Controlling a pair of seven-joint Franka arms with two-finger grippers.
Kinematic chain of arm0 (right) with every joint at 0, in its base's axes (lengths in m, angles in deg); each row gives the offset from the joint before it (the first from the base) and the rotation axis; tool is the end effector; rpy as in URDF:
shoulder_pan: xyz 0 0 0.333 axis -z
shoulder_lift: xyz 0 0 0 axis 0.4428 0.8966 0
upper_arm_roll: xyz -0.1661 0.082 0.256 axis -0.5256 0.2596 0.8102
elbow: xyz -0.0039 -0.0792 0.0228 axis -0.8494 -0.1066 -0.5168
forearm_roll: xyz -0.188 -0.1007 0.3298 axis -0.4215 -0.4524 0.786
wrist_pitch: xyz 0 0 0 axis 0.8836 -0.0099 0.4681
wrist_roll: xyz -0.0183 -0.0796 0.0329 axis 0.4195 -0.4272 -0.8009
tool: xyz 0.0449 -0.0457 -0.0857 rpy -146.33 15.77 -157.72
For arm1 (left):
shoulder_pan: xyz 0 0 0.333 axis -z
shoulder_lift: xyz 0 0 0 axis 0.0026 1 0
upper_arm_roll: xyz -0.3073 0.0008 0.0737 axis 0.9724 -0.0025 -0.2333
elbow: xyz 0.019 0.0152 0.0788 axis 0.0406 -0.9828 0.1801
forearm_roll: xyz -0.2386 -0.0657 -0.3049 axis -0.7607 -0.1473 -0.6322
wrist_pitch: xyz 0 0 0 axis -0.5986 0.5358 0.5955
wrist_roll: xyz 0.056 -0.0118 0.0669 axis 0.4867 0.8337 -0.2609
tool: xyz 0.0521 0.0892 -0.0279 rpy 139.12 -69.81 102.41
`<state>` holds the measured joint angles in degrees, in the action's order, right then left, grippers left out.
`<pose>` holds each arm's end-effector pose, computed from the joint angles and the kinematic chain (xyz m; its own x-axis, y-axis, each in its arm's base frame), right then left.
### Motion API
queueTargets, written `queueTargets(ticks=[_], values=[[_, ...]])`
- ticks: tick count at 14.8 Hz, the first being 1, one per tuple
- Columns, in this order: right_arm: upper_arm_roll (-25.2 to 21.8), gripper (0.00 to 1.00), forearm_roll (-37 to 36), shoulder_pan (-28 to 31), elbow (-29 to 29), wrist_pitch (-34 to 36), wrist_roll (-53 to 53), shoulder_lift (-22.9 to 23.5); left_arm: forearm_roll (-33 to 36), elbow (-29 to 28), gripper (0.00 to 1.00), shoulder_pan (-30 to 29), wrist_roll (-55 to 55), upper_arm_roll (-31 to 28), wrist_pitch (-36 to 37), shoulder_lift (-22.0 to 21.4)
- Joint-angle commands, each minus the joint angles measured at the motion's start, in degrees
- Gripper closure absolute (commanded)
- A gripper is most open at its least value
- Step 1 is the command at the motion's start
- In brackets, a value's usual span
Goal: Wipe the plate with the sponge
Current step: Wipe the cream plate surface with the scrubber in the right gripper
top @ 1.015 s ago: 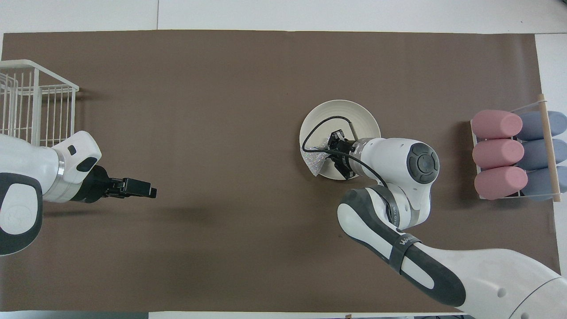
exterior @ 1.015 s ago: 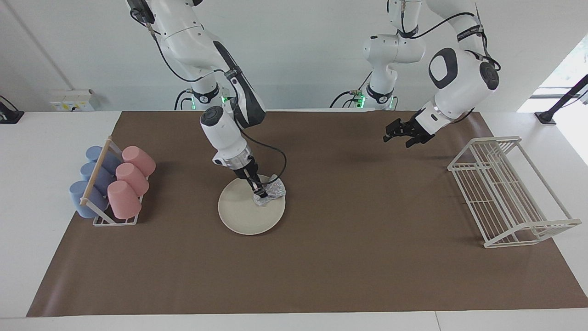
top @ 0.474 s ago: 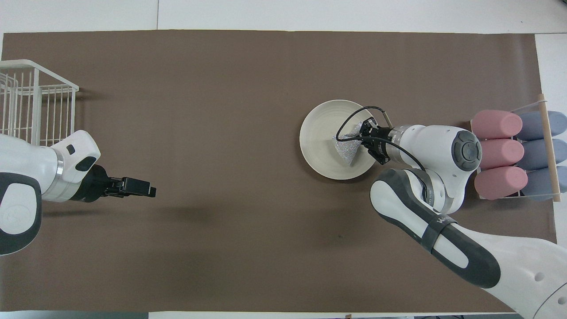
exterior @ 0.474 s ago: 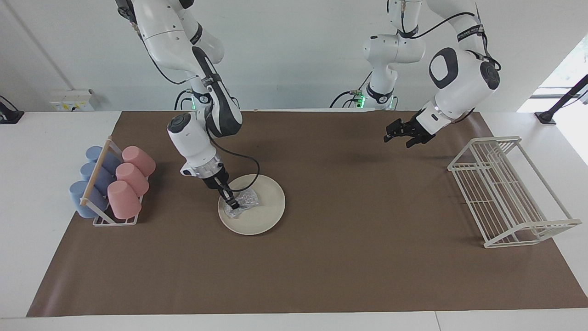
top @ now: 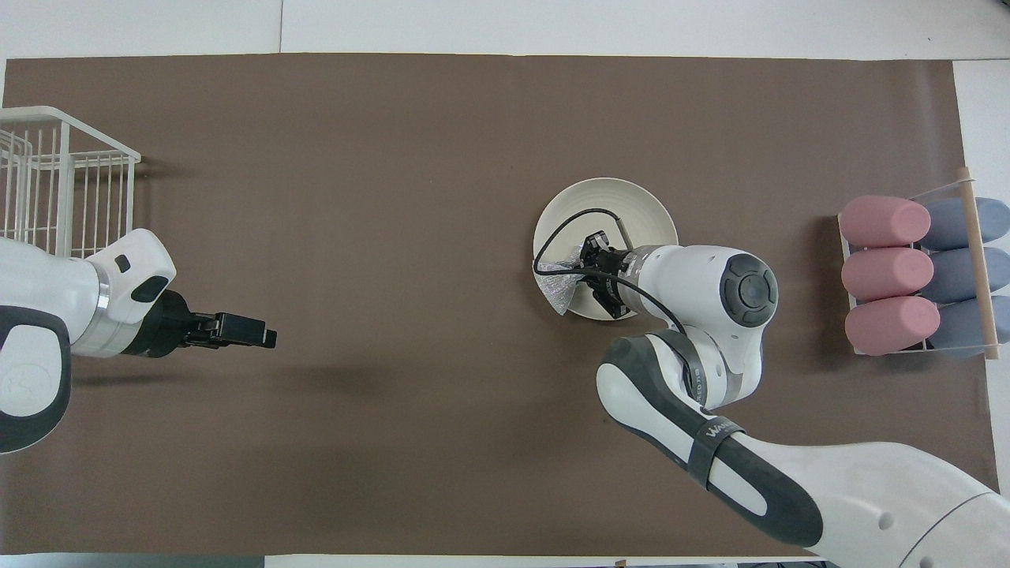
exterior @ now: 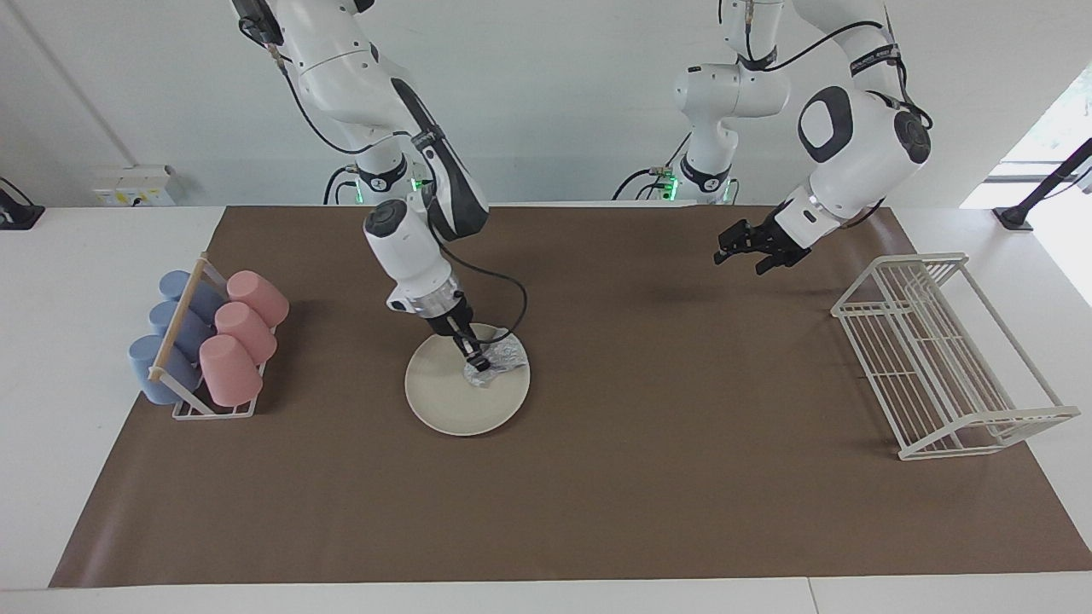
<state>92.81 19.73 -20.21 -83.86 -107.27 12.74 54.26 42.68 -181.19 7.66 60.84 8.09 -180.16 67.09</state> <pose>0.5349 0.2315 0.2856 0.4133 -0.8810 -0.2302 -0.8904 -0.3381 -0.3047 0.4759 -0.0689 0.4356 0.9851 -0.1245 -0.1185 -0.0764 -0.9350 0.3464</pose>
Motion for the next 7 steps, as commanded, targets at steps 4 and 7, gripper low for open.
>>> queueTargets(ticks=[4, 7], values=[[-0.19, 1.0, 0.25, 0.44, -0.07, -0.15, 0.53, 2.28, 1.3, 0.3, 0.0, -0.52, -0.7, 0.39, -0.2, -0.25], [-0.28, 1.0, -0.45, -0.18, 6.06, 10.25, 7.7, 0.45, 1.3, 0.21, 0.0, -0.52, -1.4, 0.47, -0.2, -0.25]])
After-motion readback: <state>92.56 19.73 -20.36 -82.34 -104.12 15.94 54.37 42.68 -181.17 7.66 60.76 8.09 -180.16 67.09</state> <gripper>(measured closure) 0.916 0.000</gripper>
